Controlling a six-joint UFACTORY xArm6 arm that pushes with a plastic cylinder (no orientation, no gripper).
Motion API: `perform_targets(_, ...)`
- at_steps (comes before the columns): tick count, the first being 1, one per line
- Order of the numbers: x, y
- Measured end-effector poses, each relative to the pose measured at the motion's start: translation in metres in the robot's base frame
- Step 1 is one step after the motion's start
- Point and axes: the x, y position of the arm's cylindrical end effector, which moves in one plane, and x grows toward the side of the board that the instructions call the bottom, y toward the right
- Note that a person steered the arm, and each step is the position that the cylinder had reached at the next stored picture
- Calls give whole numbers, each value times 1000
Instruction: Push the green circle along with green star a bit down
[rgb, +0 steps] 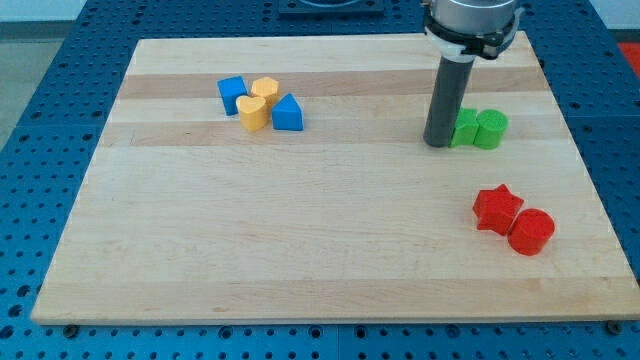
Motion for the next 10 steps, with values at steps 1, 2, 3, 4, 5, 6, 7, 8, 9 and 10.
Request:
perform_targets(1, 3, -17)
perform_targets(2, 0, -46)
perform_targets(3, -47, -40)
perform_targets(4, -64, -7)
perform_targets(5, -60, 40)
perform_targets(6, -60, 40)
perform_targets(7, -60, 40)
perform_targets(8, -24, 41)
perform_targets(9, 10, 53)
perform_targets(10, 10, 56)
